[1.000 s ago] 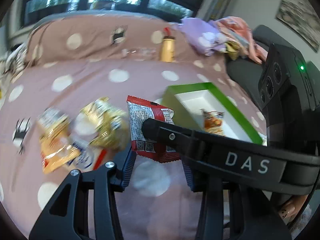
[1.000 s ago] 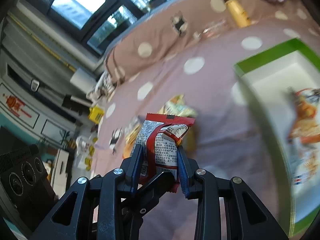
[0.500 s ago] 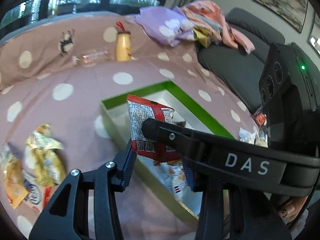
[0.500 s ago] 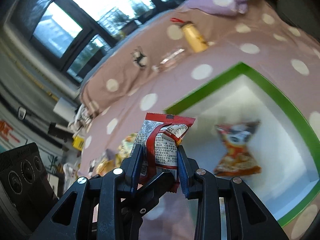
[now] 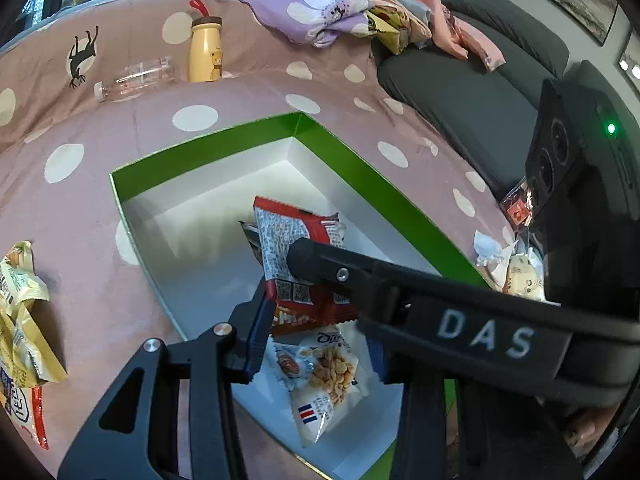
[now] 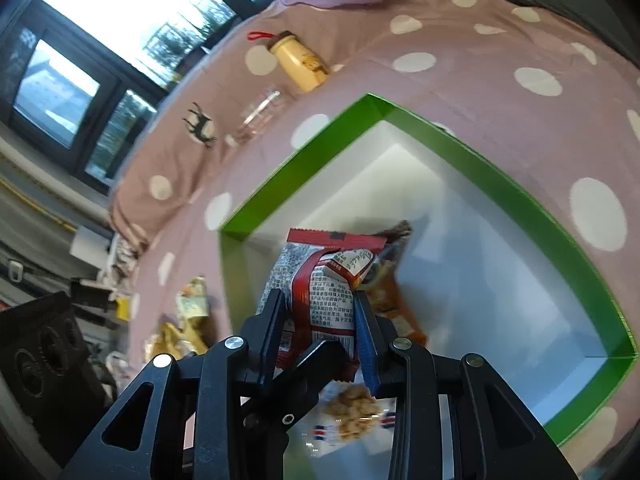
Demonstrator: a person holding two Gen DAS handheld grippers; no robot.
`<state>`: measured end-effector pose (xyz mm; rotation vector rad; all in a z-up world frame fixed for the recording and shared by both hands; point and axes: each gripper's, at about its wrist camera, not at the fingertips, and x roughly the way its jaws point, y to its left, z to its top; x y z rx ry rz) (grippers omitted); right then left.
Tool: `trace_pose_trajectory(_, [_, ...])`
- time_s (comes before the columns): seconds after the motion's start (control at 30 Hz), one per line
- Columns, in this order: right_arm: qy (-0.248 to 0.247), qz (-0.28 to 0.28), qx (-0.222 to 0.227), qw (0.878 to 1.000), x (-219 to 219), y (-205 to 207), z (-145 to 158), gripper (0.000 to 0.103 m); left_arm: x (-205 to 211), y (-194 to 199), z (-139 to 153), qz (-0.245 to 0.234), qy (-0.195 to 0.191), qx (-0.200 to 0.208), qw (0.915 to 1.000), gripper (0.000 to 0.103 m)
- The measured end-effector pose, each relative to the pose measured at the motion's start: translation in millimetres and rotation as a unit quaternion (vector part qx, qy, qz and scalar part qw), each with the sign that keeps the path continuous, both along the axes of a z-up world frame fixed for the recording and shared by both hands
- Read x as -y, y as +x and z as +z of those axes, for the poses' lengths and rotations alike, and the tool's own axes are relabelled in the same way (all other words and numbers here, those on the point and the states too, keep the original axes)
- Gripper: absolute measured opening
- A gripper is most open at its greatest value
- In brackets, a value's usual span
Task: Organize snacks
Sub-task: 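Lower the red-white packet into the green box and open the right gripper, then withdraw the right gripper back over the remaining snack pile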
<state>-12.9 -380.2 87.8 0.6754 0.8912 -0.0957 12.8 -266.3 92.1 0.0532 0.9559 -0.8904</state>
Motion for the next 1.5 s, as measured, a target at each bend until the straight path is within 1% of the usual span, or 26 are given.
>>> trace_pose_trajectory(0.07, [-0.015,-0.003,-0.007,1.000,-1,0,0,0.036,1,0,-2,0.001,0.000,-0.004,1.0000,0.040])
trace_pose_trajectory(0.23, [-0.026,-0.002,-0.008,1.000,-2,-1,2,0.037,-3,-2,-1,0.007,-0.001,-0.005,1.0000,0.040])
trace_pose_trajectory(0.3, [-0.032,-0.001,0.006,0.999,-5,-2,6,0.046,-7,-3,3,0.012,-0.001,0.003,0.9999,0.042])
trace_pose_trajectory(0.33, [-0.036,0.000,0.015,0.999,-7,-3,8,0.054,-10,-4,5,0.015,-0.002,0.008,0.9999,0.042])
trace_pose_trajectory(0.37, [-0.039,0.001,0.021,0.999,-9,-4,10,0.062,-15,-5,9,0.019,-0.003,0.016,0.9997,0.045])
trace_pose_trajectory(0.4, [-0.043,0.002,0.030,0.999,-12,-5,14,0.065,-21,-6,12,0.024,-0.003,0.022,0.9995,0.050])
trace_pose_trajectory(0.47, [-0.052,0.005,0.048,0.997,-18,-8,20,0.070,-34,-5,18,0.042,-0.003,0.034,0.9986,0.058])
trace_pose_trajectory(0.53, [-0.062,0.010,0.071,0.996,-26,-11,28,0.074,-57,-4,25,0.070,-0.005,0.042,0.9967,0.060])
trace_pose_trajectory(0.57, [-0.062,0.010,0.071,0.996,-26,-11,28,0.076,-66,-3,27,0.080,-0.008,0.044,0.9958,0.065])
trace_pose_trajectory(0.6, [-0.070,0.020,0.093,0.993,-36,-13,35,0.077,-80,-2,29,0.095,-0.010,0.046,0.9943,0.069])
trace_pose_trajectory(0.7, [-0.080,0.042,0.114,0.989,-55,-15,42,0.077,-115,1,31,0.139,-0.002,0.054,0.9888,0.070])
trace_pose_trajectory(0.8, [-0.087,0.069,0.124,0.986,-76,-13,45,0.077,-151,2,31,0.186,0.009,0.055,0.9810,0.071])
trace_pose_trajectory(0.87, [-0.092,0.085,0.131,0.983,-92,-11,44,0.083,-175,2,31,0.212,0.008,0.051,0.9759,0.071])
trace_pose_trajectory(0.9, [-0.095,0.093,0.133,0.982,-101,-10,43,0.084,-188,1,29,0.225,0.010,0.051,0.9729,0.071])
trace_pose_trajectory(0.97, [-0.102,0.115,0.129,0.980,-118,-8,40,0.084,-208,-3,26,0.251,0.028,0.063,0.9655,0.072])
trace_pose_trajectory(1.03, [-0.107,0.138,0.119,0.977,-138,-4,35,0.084,-225,-6,21,0.272,0.047,0.069,0.9587,0.074])
trace_pose_trajectory(1.17, [-0.132,0.168,0.106,0.971,-174,4,17,0.084,-261,-9,2,0.301,0.054,0.050,0.9509,0.076])
trace_pose_trajectory(1.23, [-0.167,0.178,0.090,0.966,-194,13,-2,0.084,-274,-8,-10,0.318,0.069,0.042,0.9445,0.076])
trace_pose_trajectory(1.3, [-0.197,0.181,0.065,0.961,-209,20,-25,0.084,-283,-7,-20,0.329,0.079,0.030,0.9407,0.076])
trace_pose_trajectory(1.33, [-0.207,0.184,0.048,0.960,-215,24,-38,0.084,-285,-7,-24,0.330,0.080,0.026,0.9401,0.076])
trace_pose_trajectory(1.43, [-0.203,0.196,0.011,0.959,-221,35,-68,0.084,-292,-7,-36,0.332,0.082,0.016,0.9395,0.076])
trace_pose_trajectory(1.47, [-0.211,0.193,0.011,0.958,-222,35,-70,0.084,-293,-6,-40,0.333,0.085,0.014,0.9389,0.076])
trace_pose_trajectory(1.5, [-0.228,0.189,0.020,0.955,-225,33,-70,0.084,-294,-6,-42,0.335,0.088,0.012,0.9382,0.076])
